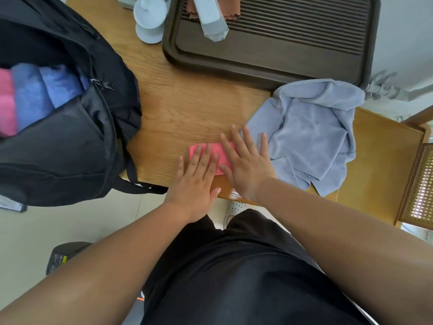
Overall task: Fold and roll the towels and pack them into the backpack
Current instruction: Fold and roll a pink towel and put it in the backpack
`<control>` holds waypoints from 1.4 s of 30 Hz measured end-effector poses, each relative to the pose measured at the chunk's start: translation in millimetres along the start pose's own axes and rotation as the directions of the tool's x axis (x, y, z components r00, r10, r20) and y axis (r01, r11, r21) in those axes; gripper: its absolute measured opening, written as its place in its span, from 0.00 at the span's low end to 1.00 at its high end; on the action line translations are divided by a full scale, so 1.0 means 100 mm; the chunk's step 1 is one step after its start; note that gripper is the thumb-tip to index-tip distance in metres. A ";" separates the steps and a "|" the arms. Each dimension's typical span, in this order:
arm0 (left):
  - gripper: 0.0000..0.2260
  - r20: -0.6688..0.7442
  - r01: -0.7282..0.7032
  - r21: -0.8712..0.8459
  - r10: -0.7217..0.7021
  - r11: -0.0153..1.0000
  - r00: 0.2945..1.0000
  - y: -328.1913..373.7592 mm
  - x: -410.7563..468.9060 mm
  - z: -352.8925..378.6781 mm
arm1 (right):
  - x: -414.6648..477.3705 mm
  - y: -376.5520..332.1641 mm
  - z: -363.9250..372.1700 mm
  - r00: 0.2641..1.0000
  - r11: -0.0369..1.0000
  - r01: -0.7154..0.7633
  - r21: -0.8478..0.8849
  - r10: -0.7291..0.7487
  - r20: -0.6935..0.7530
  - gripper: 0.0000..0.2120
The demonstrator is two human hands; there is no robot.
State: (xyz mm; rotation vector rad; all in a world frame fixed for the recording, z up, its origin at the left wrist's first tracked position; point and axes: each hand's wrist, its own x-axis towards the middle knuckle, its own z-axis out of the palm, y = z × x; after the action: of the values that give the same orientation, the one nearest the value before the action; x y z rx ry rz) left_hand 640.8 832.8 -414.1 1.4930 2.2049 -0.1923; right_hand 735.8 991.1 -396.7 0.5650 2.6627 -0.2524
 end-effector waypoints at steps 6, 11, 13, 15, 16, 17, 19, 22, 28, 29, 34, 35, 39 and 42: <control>0.30 -0.116 -0.019 -0.314 -0.019 0.949 0.993 -0.10 0.00 -0.13 | 0.06 0.10 0.14 0.999 0.999 0.037 0.038 -0.037 -0.008 0.32; 0.29 -0.188 0.077 -0.321 -0.144 0.944 0.972 -0.04 0.25 -0.33 | 0.06 0.13 0.21 0.998 0.997 0.048 0.058 -0.045 -0.047 0.32; 0.29 -0.156 0.092 -0.292 -0.142 0.952 0.977 -0.06 0.35 -0.28 | 0.07 0.13 0.25 0.997 0.993 0.057 0.099 -0.051 -0.066 0.32; 0.29 -0.133 0.115 -0.280 -0.157 0.953 0.979 -0.08 0.40 -0.18 | 0.07 0.15 0.27 0.995 0.983 0.066 0.169 -0.051 -0.091 0.33; 0.29 -0.132 0.124 -0.265 -0.163 0.956 0.978 -0.08 0.41 -0.13 | 0.08 0.16 0.28 0.993 0.978 0.071 0.197 -0.051 -0.102 0.33; 0.29 -0.136 0.129 -0.245 -0.166 0.961 0.977 -0.08 0.41 -0.09 | 0.08 0.17 0.29 0.992 0.974 0.076 0.215 -0.052 -0.112 0.33; 0.30 -0.146 0.125 -0.212 -0.158 0.969 0.977 -0.09 0.42 -0.06 | 0.09 0.18 0.29 0.990 0.969 0.087 0.230 -0.059 -0.125 0.33; 0.32 -0.145 0.094 -0.187 -0.122 0.978 0.982 -0.11 0.43 -0.08 | 0.10 0.19 0.26 0.991 0.967 0.102 0.235 -0.077 -0.112 0.33; 0.36 -0.117 0.134 -0.171 -0.155 0.976 0.981 -0.13 0.34 -0.37 | 0.03 0.28 0.06 0.974 0.963 0.114 0.244 -0.060 -0.217 0.34; 0.36 -0.133 0.138 -0.180 -0.163 0.974 0.978 -0.10 0.32 -0.44 | 0.02 0.31 0.00 0.975 0.975 0.109 0.194 -0.067 -0.212 0.34; 0.21 -0.094 0.170 -0.230 -0.196 0.958 0.976 0.06 0.17 -0.75 | -0.08 0.34 -0.34 0.983 0.964 0.163 0.211 -0.139 -0.124 0.20; 0.18 -0.104 0.187 -0.280 -0.223 0.942 0.969 0.08 0.12 -0.81 | -0.12 0.34 -0.42 0.985 0.936 0.160 0.314 -0.129 -0.118 0.17; 0.13 -0.098 0.252 -0.570 -0.369 0.782 0.924 0.21 -0.15 -1.14 | -0.26 0.38 -0.77 0.991 0.757 0.124 0.641 -0.063 -0.118 0.12; 0.07 -0.022 0.291 -0.734 -0.448 0.614 0.894 0.24 -0.33 -1.43 | -0.30 0.43 -1.06 0.995 0.455 0.066 0.888 0.042 -0.095 0.17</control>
State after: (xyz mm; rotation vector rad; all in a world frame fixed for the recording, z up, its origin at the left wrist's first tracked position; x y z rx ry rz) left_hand 629.4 867.5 -269.7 0.6189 2.3103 0.6706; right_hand 741.7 1046.1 -292.3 0.8586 2.4143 -1.7589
